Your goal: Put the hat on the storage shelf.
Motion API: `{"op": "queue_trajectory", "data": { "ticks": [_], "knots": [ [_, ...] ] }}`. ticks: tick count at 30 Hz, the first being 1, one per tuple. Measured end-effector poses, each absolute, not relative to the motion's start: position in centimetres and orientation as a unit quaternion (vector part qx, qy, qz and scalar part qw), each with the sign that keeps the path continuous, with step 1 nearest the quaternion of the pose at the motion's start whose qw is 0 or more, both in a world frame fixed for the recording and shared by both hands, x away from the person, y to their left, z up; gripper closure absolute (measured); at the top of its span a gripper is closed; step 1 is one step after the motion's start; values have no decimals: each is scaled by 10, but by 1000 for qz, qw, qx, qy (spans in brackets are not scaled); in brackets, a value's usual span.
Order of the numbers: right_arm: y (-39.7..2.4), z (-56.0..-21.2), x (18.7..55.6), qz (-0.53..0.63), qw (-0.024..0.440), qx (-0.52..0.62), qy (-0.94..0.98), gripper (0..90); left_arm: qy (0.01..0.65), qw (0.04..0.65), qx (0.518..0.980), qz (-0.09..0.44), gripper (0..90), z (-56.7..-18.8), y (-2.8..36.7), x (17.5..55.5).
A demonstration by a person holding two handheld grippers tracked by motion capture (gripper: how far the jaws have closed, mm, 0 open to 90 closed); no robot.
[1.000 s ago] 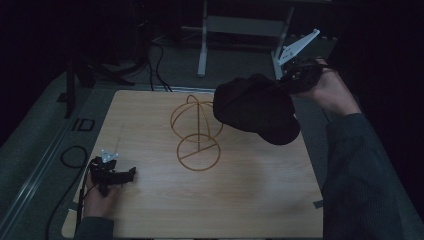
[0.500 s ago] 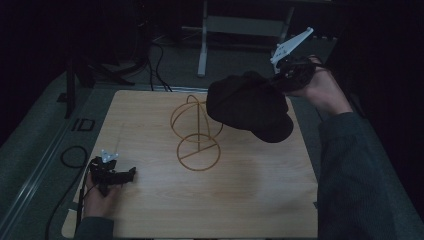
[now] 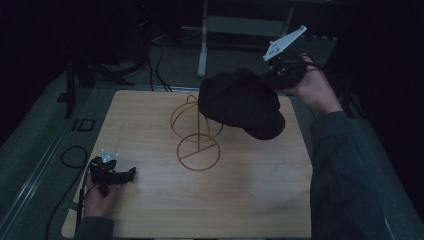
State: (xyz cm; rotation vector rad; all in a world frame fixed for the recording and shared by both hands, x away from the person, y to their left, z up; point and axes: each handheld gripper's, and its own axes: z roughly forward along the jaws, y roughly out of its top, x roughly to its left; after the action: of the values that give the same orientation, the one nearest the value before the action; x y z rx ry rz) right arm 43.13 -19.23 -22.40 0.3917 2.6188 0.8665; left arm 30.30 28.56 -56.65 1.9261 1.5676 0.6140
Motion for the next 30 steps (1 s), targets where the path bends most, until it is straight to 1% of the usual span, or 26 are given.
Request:
{"op": "queue_trajectory", "data": {
  "ticks": [30],
  "knots": [
    [-143, -228, 431, 321, 180, 108, 923, 845, 587, 287, 722, 229, 21, -566, 286, 303]
  ]
}}
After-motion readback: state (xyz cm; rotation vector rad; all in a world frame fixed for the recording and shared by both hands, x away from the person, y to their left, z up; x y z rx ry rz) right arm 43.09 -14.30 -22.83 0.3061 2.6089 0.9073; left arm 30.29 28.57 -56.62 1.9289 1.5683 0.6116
